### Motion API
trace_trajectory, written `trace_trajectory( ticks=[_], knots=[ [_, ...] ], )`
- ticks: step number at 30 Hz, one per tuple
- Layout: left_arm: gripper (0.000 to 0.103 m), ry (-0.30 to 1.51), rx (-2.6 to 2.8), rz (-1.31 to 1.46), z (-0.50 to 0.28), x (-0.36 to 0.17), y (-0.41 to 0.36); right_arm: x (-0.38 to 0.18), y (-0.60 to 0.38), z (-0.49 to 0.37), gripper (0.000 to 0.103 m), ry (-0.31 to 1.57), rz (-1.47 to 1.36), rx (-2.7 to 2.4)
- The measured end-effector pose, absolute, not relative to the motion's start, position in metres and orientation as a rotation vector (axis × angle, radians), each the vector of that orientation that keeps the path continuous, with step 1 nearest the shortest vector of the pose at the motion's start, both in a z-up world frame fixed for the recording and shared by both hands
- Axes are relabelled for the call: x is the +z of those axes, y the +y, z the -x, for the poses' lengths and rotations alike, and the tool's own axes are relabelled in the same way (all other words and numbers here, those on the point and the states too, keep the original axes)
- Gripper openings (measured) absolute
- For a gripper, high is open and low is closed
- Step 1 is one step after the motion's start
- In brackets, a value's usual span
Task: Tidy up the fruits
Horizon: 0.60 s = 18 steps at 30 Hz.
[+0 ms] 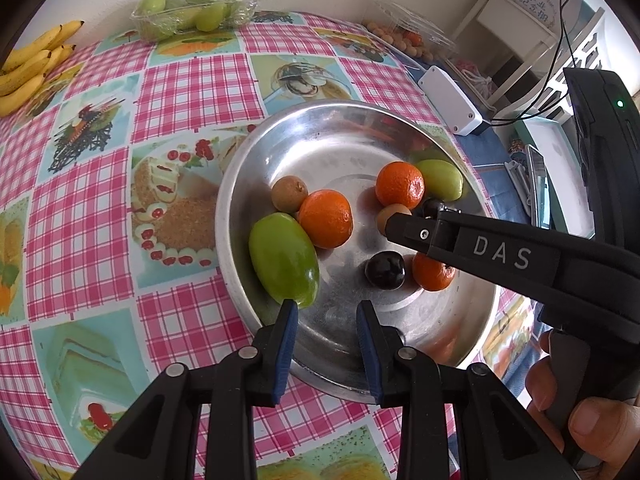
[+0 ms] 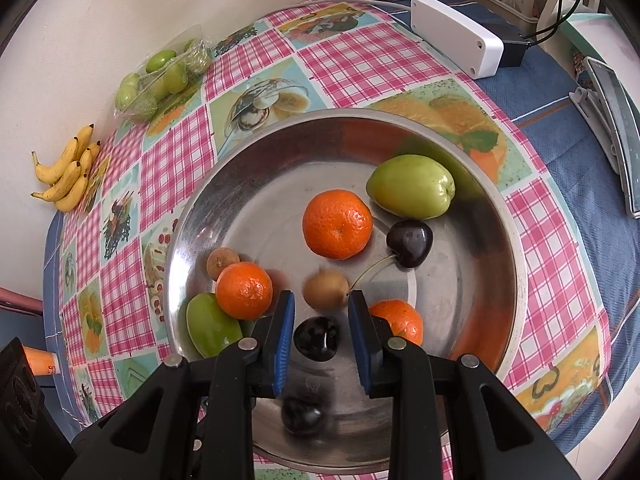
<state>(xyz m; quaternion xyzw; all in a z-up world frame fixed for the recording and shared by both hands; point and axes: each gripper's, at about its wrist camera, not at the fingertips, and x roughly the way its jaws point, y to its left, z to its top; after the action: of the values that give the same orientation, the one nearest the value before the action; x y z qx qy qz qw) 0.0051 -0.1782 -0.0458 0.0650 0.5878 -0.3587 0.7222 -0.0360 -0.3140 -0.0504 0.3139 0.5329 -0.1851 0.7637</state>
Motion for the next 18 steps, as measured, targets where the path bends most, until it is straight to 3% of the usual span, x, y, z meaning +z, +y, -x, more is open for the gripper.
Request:
trace_trajectory(
  ticks=[18],
  knots=[
    [0.034,1.237,-0.529,-0.038,-0.042,-0.03,-0.131,-0.04,-0.311,0.034,0.029,1.144,-0.644,-0.382]
  ],
)
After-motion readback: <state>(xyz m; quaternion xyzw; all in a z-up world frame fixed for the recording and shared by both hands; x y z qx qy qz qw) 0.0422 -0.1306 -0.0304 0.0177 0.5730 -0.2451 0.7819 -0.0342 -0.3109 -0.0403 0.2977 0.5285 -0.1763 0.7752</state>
